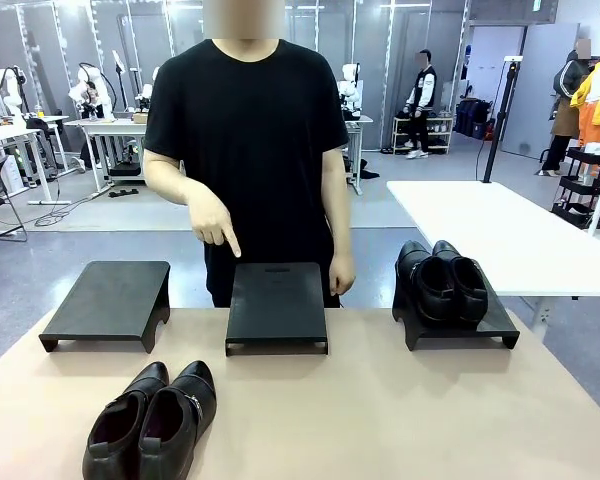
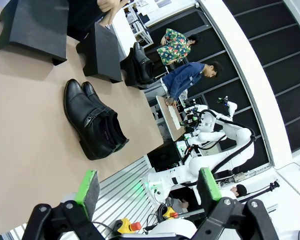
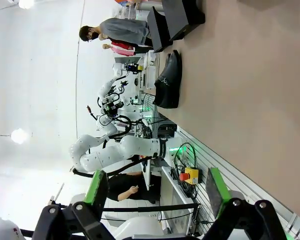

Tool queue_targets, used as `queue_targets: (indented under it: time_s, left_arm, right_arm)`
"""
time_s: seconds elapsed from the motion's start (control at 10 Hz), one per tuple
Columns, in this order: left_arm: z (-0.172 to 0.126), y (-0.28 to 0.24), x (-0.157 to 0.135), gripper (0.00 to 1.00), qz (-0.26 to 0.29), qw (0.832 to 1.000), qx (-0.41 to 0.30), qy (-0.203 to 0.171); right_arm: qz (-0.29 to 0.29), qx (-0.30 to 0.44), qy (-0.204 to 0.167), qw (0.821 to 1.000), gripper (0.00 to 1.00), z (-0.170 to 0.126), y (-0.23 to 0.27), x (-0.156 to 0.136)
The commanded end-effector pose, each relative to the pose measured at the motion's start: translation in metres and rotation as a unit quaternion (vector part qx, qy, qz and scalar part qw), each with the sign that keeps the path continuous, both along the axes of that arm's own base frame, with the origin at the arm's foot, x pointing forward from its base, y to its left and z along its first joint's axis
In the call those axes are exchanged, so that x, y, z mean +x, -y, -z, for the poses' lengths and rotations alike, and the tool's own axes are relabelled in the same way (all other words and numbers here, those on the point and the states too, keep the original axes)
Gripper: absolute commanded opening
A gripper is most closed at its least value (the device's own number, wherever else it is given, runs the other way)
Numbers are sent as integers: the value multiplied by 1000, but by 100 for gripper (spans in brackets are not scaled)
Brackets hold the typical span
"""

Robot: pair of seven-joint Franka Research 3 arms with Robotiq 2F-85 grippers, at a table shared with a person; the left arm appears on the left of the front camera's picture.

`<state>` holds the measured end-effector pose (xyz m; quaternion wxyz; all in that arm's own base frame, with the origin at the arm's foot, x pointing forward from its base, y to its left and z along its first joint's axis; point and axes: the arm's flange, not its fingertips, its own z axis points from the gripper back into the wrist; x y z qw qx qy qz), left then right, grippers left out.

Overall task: Place the shoes on the stand as instructed by the person.
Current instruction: Pick up another pair of Shoes and place it on the Shoes Stand indicated by the person.

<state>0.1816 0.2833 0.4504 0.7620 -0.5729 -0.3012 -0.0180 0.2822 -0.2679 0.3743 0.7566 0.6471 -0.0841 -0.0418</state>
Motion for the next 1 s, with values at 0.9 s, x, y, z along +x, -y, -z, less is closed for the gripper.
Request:
queue_targets:
  time_s: [0.9]
  left_arm:
    - [-135,189,58,100,131,961,235,-61]
  right_arm:
    - [-1,-6,2,1000,100,0,-4,-5]
